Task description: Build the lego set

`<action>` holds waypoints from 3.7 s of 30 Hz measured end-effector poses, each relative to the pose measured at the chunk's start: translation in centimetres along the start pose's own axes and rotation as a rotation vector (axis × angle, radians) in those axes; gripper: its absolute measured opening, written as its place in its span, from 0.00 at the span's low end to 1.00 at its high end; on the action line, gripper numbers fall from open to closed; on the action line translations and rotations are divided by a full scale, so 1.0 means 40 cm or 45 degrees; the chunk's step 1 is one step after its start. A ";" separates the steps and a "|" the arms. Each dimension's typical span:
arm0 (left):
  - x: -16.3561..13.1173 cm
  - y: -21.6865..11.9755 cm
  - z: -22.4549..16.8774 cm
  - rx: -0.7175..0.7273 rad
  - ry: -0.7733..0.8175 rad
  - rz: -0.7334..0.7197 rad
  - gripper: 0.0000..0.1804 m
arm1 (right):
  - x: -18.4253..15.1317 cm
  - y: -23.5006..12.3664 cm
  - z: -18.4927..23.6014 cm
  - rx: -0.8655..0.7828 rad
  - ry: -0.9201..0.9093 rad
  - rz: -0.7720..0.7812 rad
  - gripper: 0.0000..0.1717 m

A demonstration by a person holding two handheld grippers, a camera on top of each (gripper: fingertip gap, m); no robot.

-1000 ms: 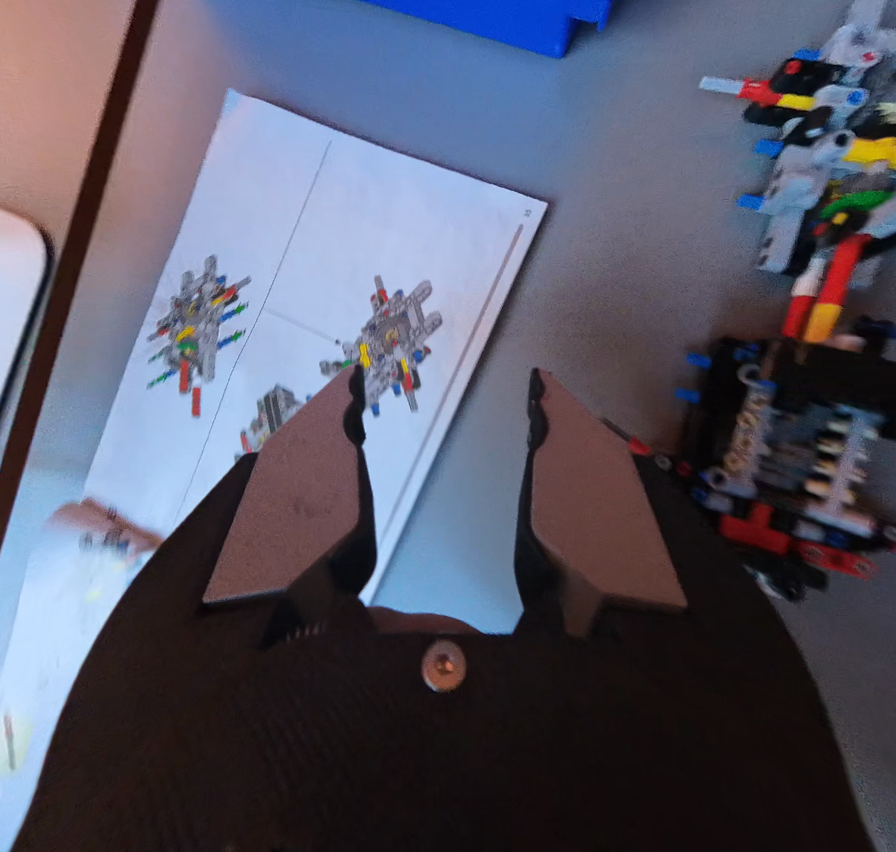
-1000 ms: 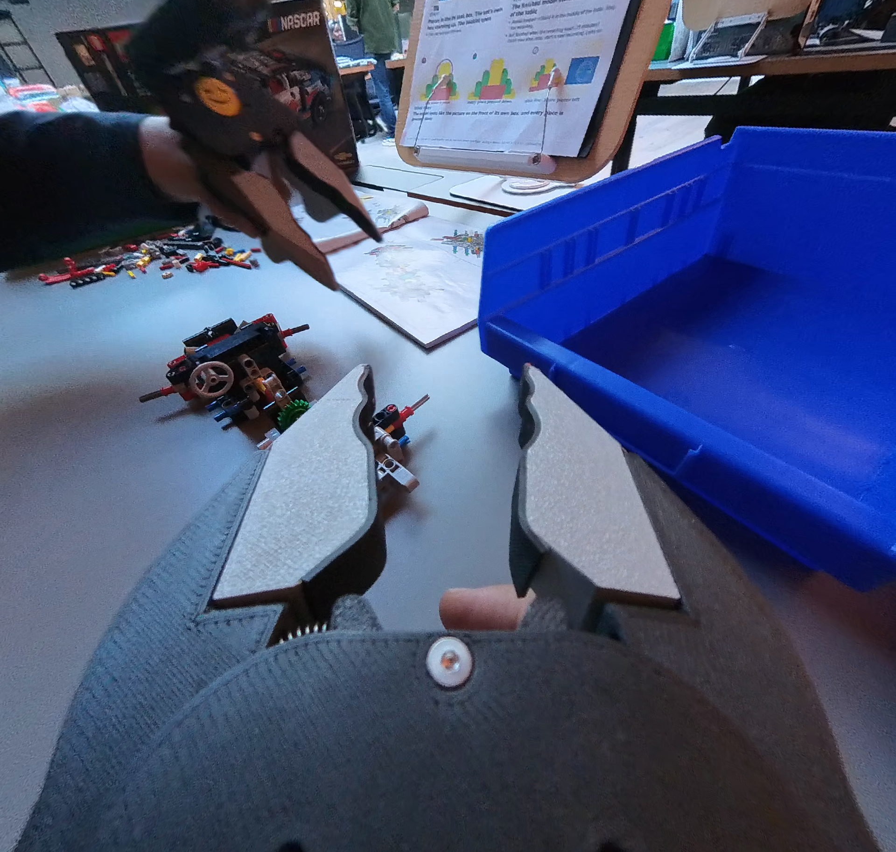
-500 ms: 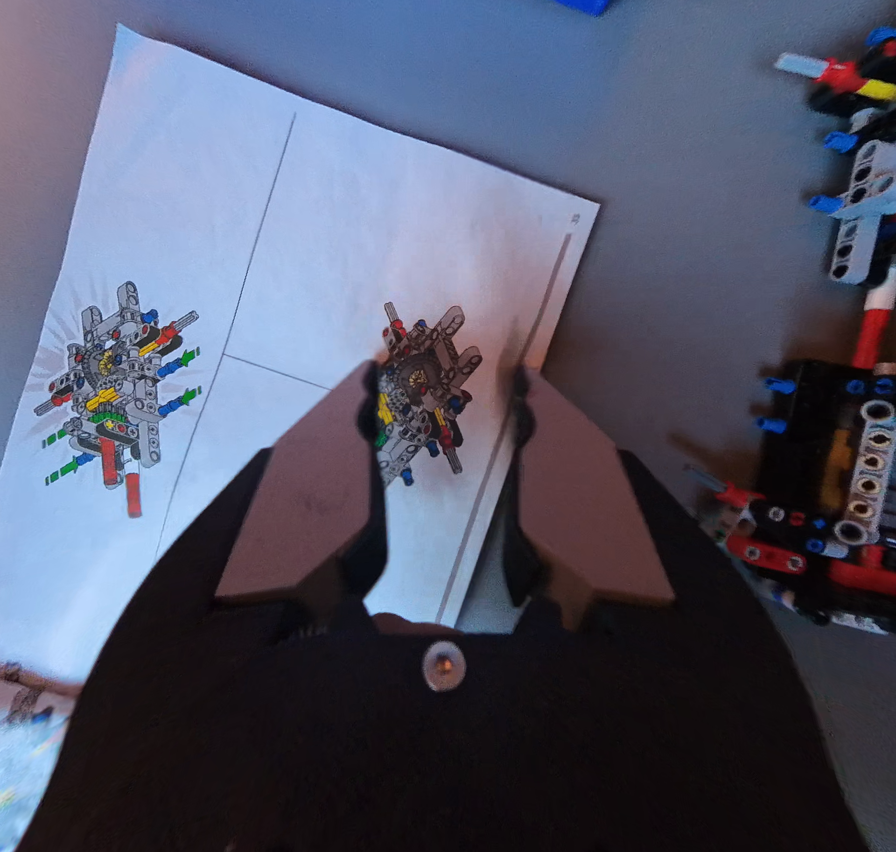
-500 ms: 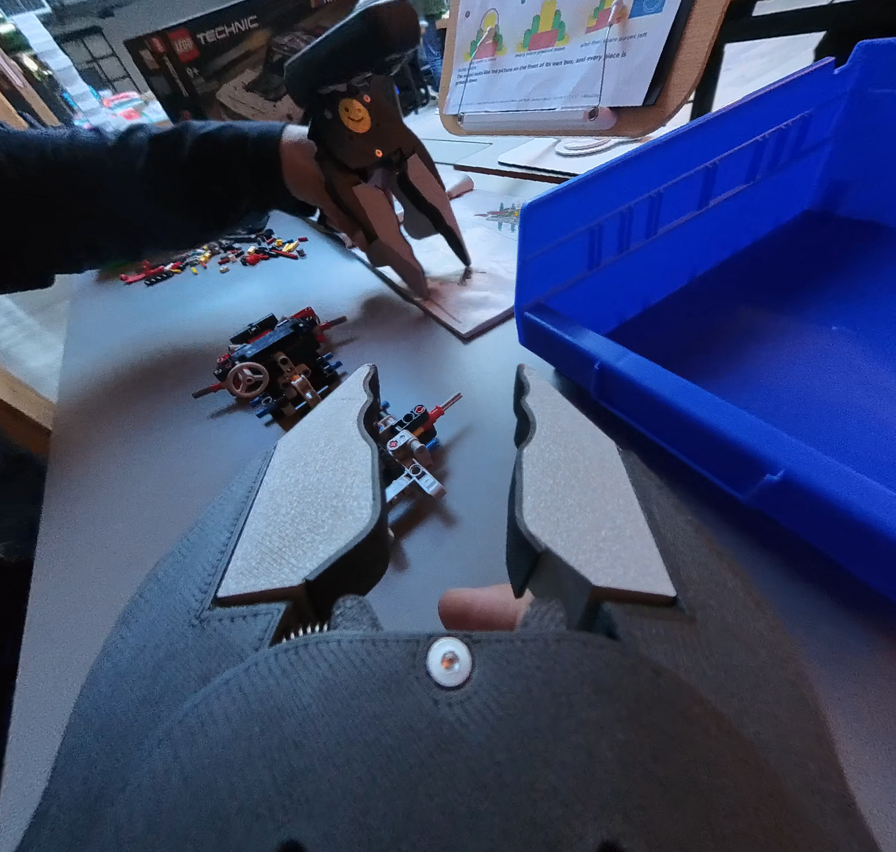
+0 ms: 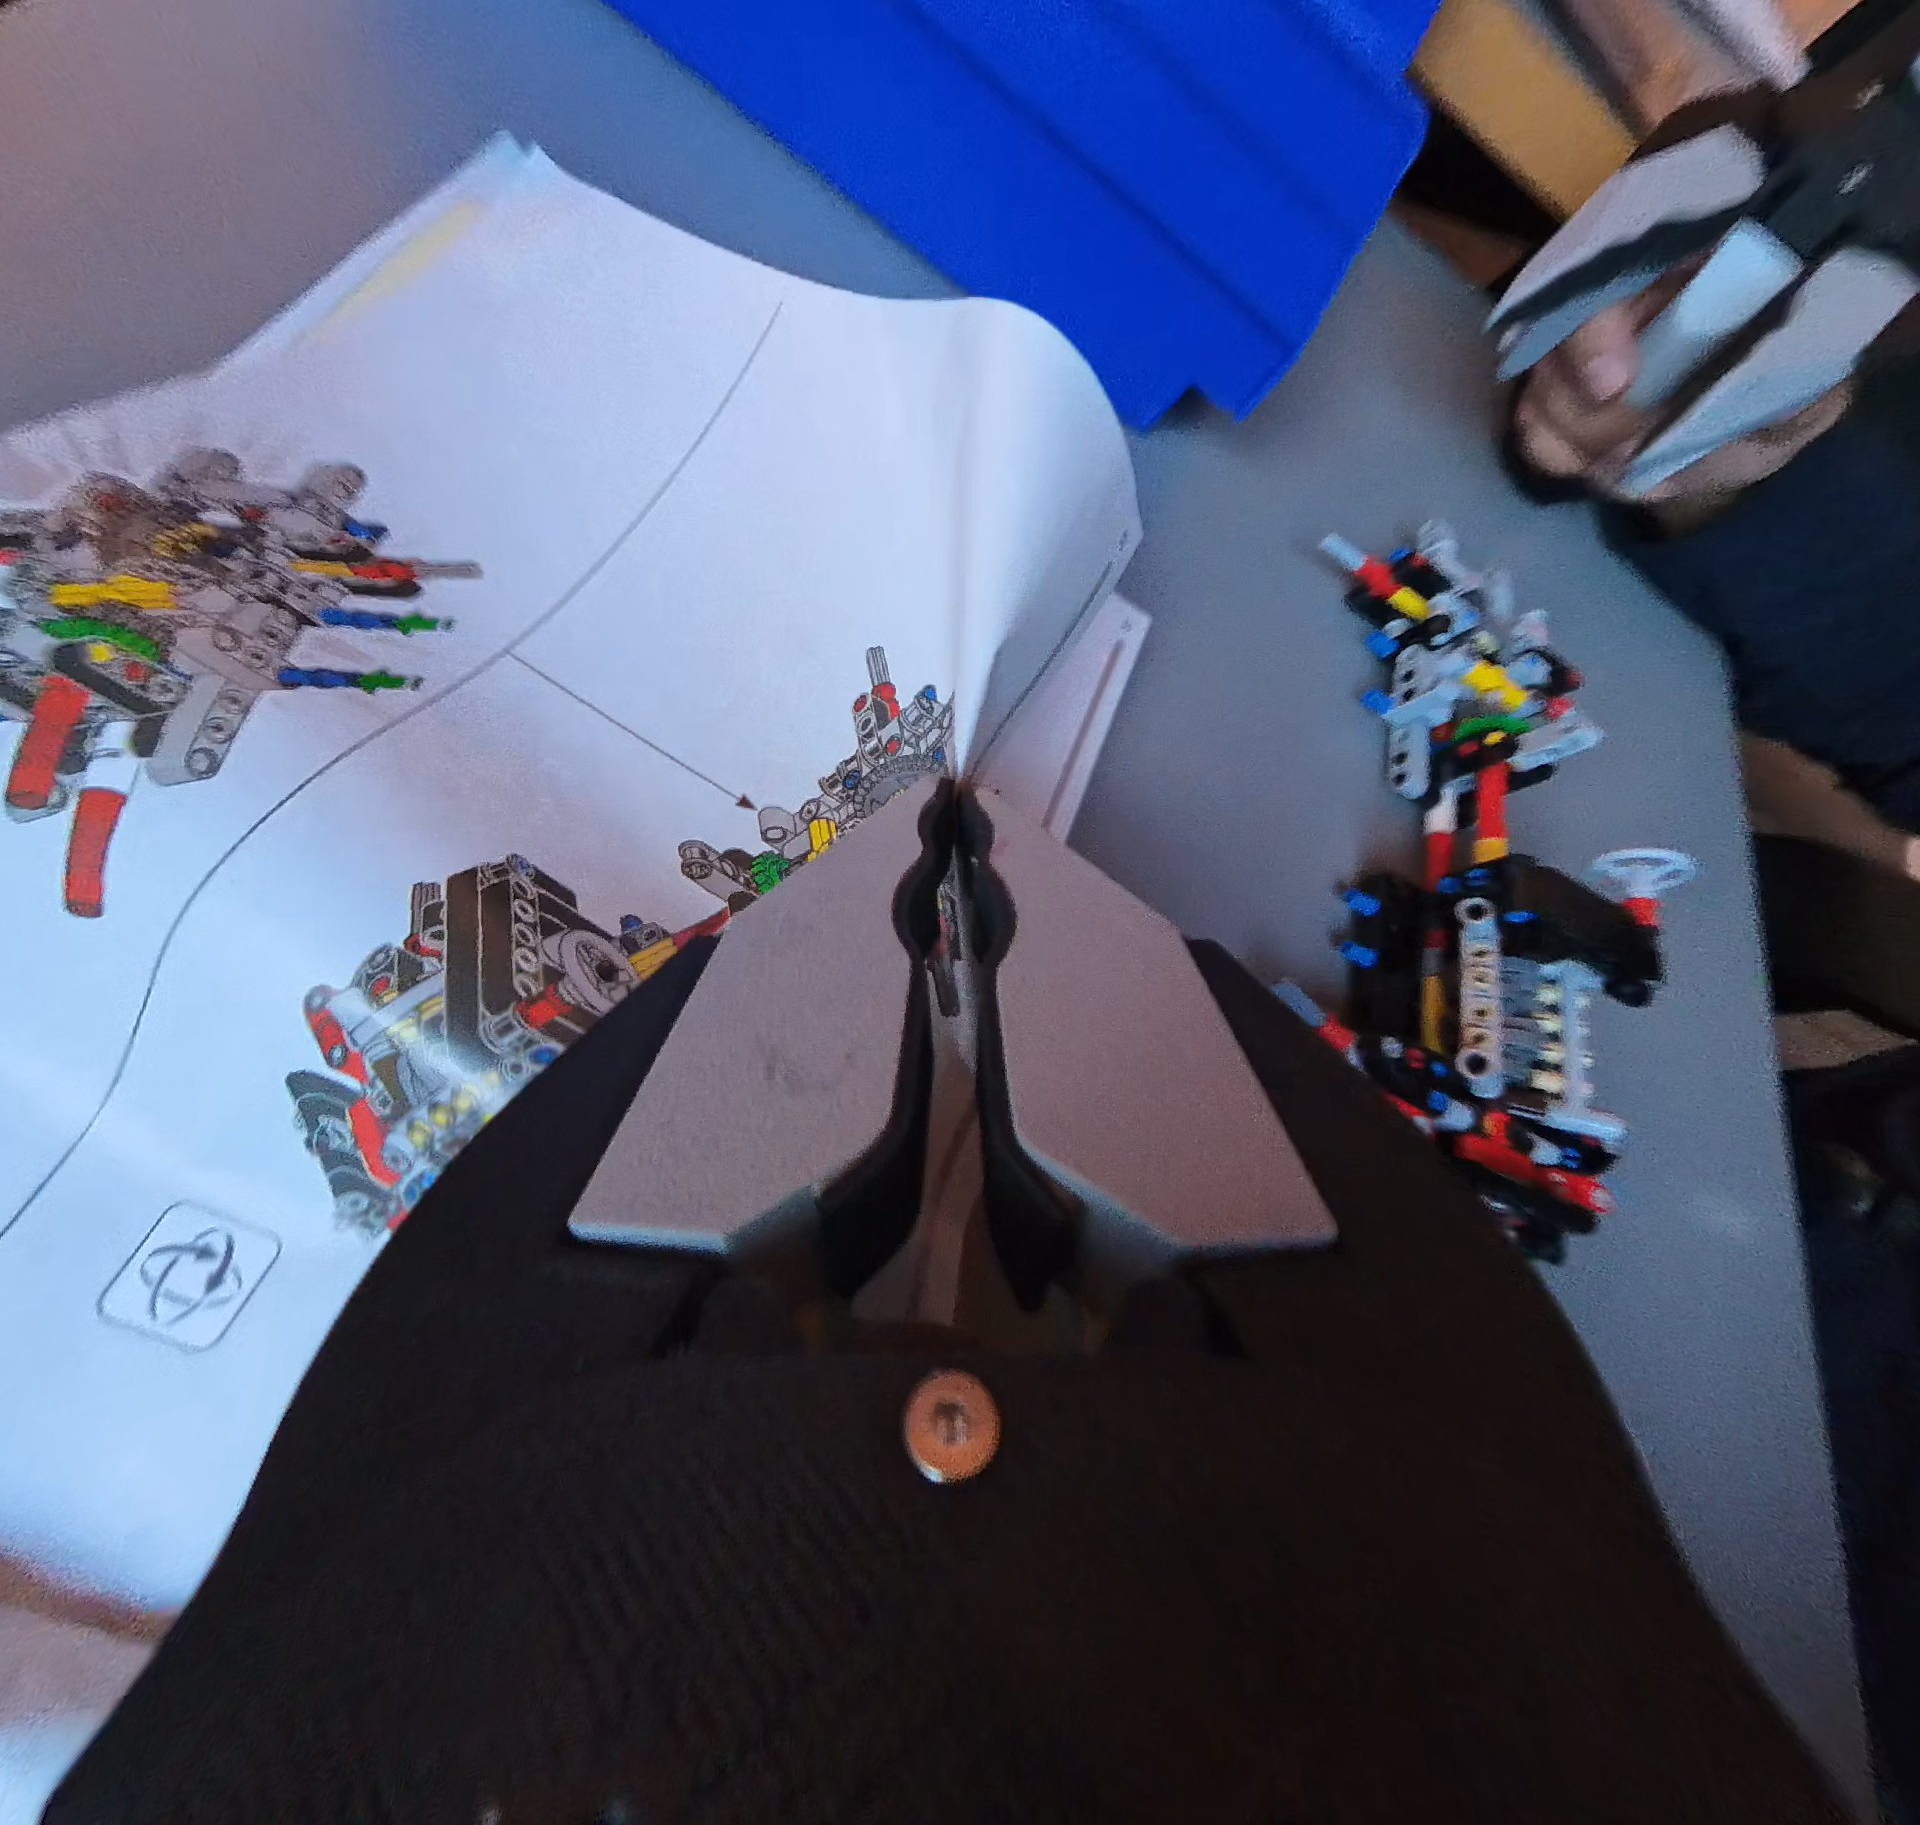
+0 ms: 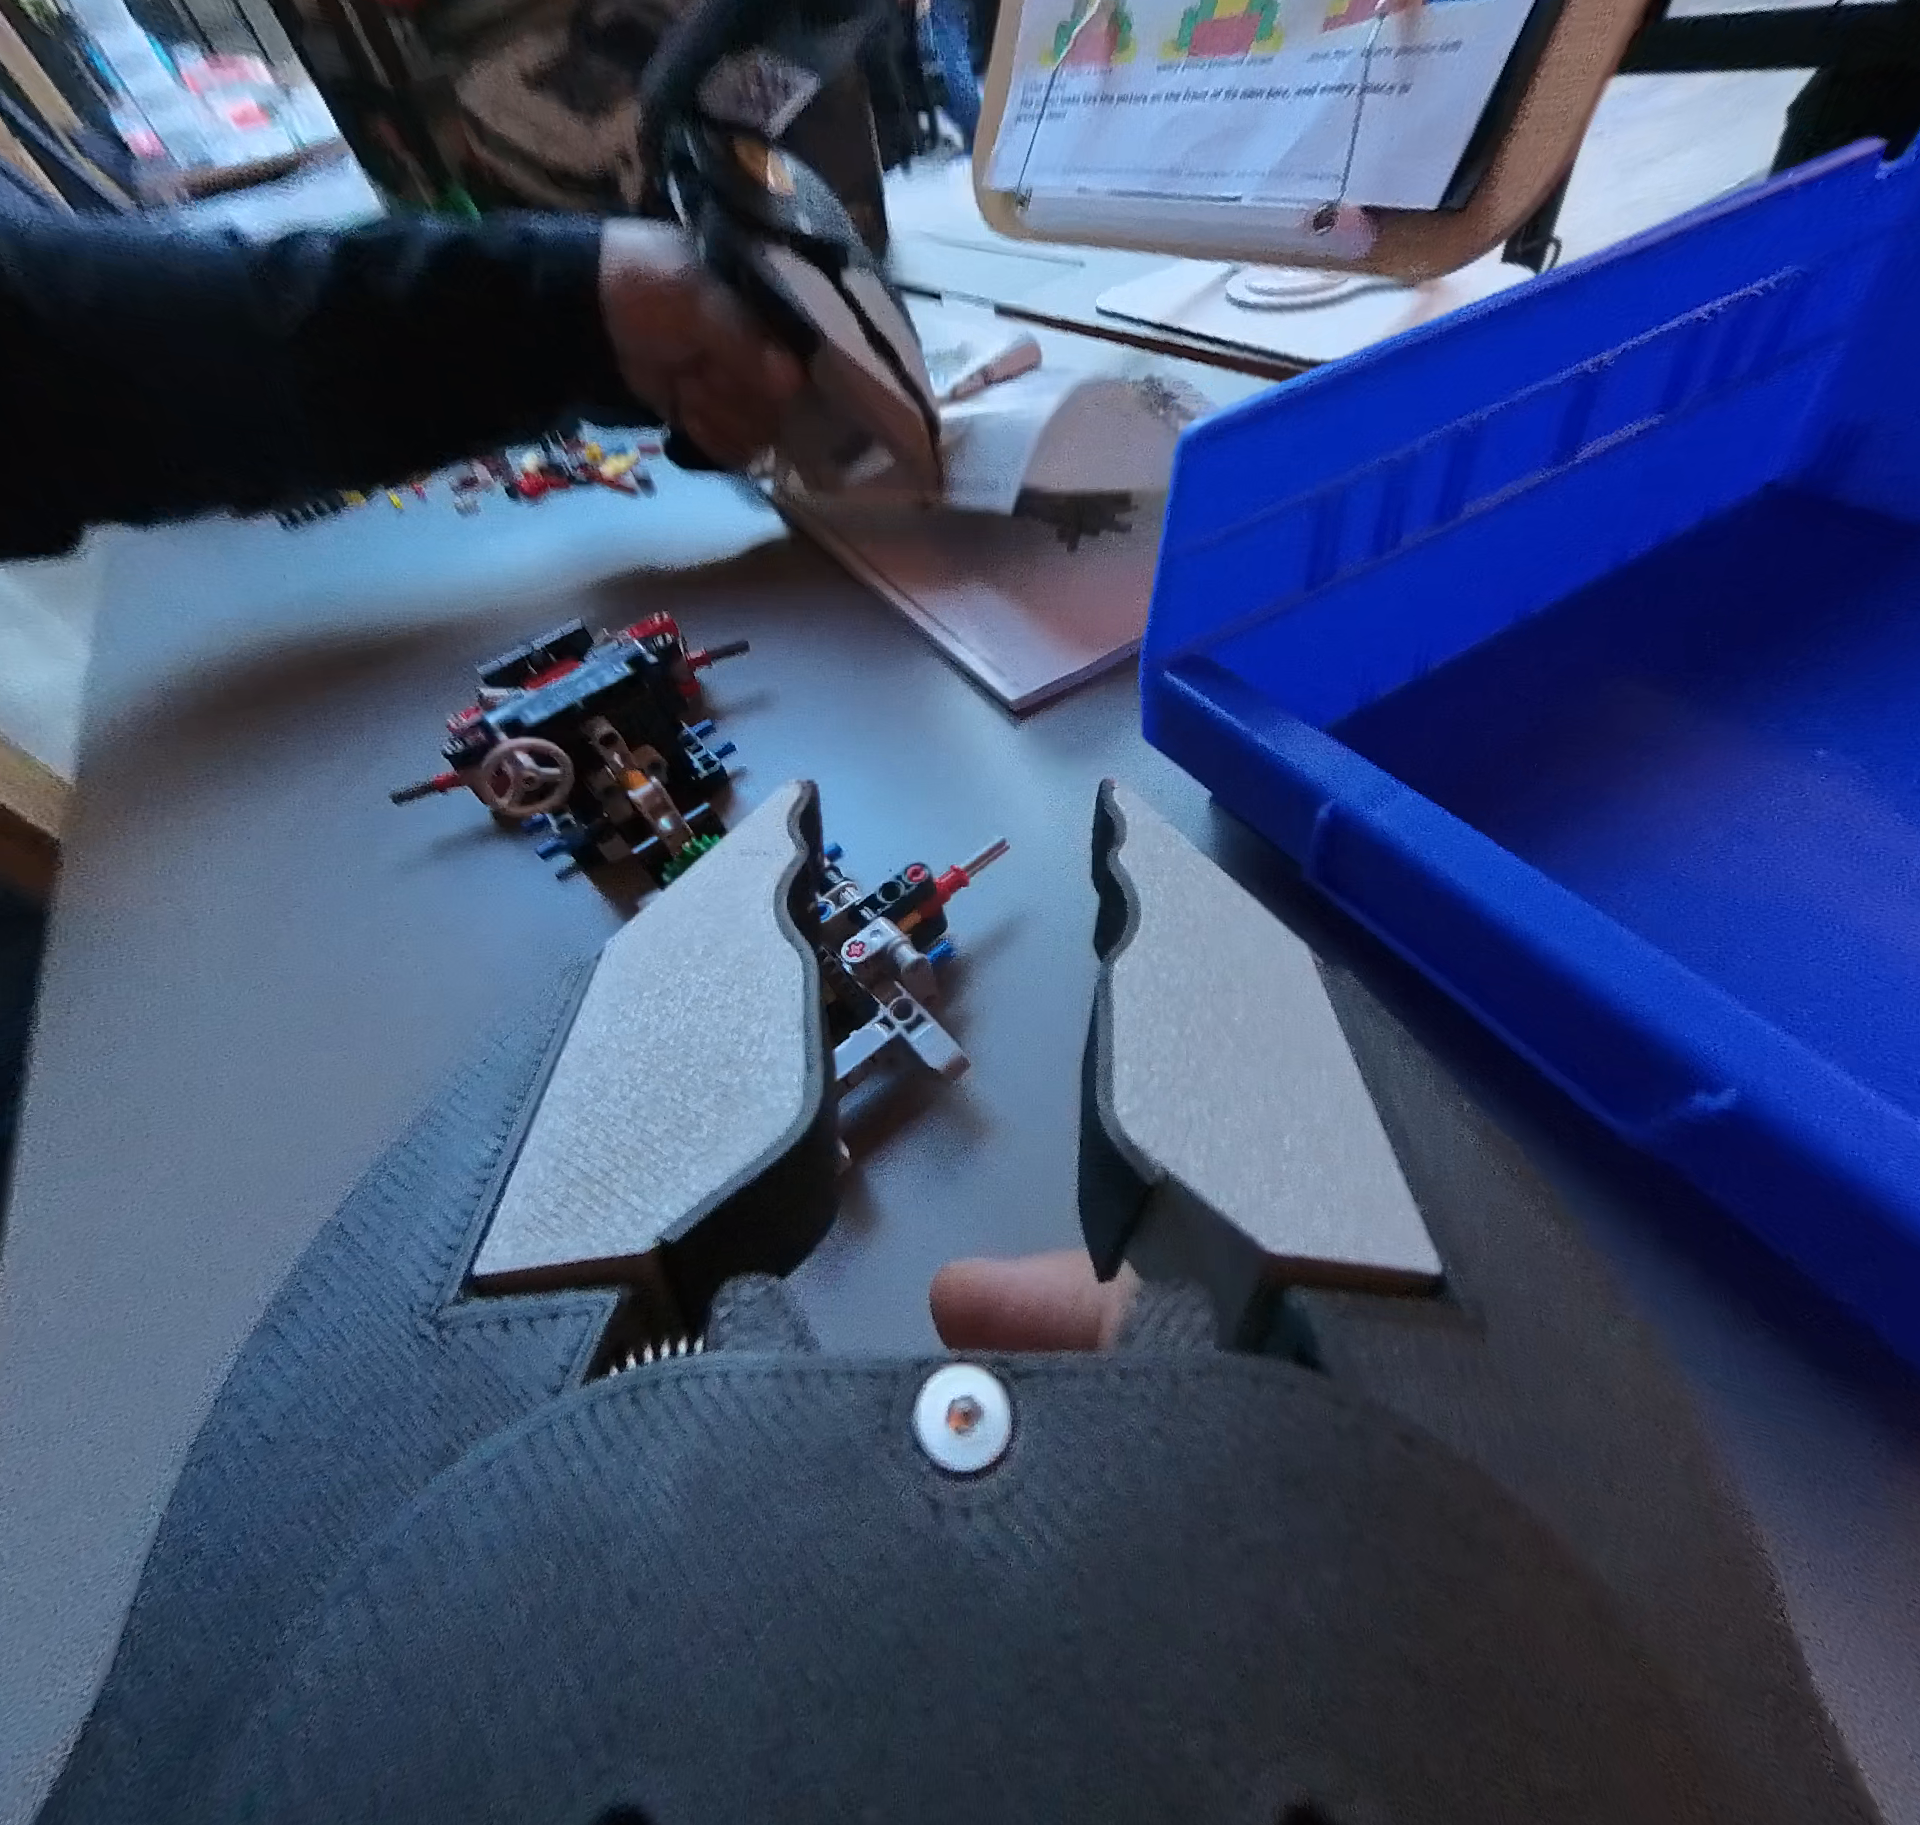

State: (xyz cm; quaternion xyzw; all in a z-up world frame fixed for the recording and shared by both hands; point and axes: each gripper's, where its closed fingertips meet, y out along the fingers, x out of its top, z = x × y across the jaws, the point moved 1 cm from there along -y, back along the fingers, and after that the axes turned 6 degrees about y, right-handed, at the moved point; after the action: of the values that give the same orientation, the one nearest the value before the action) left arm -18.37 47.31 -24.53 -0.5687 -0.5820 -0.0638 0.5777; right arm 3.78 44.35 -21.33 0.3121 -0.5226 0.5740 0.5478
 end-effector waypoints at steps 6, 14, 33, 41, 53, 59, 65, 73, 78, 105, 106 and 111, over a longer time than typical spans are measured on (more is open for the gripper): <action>0.043 -0.097 -0.028 -0.078 -0.020 -0.174 0.00 | 0.087 0.154 0.068 -0.049 -0.204 0.272 0.26; 0.043 -0.173 -0.050 0.018 0.074 -0.237 0.00 | 0.242 0.441 0.094 0.143 0.173 0.534 0.28; -0.141 -0.622 0.122 1.385 0.118 -0.359 0.00 | 0.527 0.744 0.442 0.582 0.084 0.575 0.16; -0.571 -0.753 0.135 1.489 -0.366 0.198 0.16 | 0.355 0.476 0.314 0.308 -0.263 0.677 0.18; -0.270 -0.774 0.004 1.319 0.131 -0.434 0.19 | 0.251 0.220 0.164 -0.194 -0.328 0.380 0.19; -0.305 -0.633 -0.010 1.026 0.132 -0.362 0.20 | 0.250 0.115 0.059 -0.527 -0.287 -0.059 0.17; -0.365 -0.653 0.007 1.108 0.161 -0.210 0.21 | 0.217 0.079 0.007 -0.600 -0.112 -0.108 0.21; -0.386 -0.907 -0.055 1.118 -0.015 -0.482 0.18 | 0.224 0.199 0.093 -0.491 -0.302 0.085 0.23; -0.524 -0.982 -0.045 1.240 -0.081 -0.082 0.21 | 0.183 0.230 0.107 -0.437 -0.317 0.149 0.22; -0.615 -0.927 -0.033 1.042 0.015 0.737 0.03 | 0.159 -0.019 0.136 -0.418 -0.257 -0.076 0.17; -0.561 -0.919 -0.054 1.051 0.092 0.692 0.04 | 0.160 -0.021 0.140 -0.400 -0.249 -0.076 0.17; -0.265 -0.628 -0.180 1.024 0.600 0.351 0.03 | 0.195 0.083 0.243 -0.124 -0.240 -0.031 0.18</action>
State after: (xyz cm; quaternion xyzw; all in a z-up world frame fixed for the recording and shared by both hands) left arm -35.89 27.15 -15.44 -0.3423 -0.3332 0.1163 0.8708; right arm -3.06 38.06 -12.39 0.3441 -0.5952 0.5094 0.5175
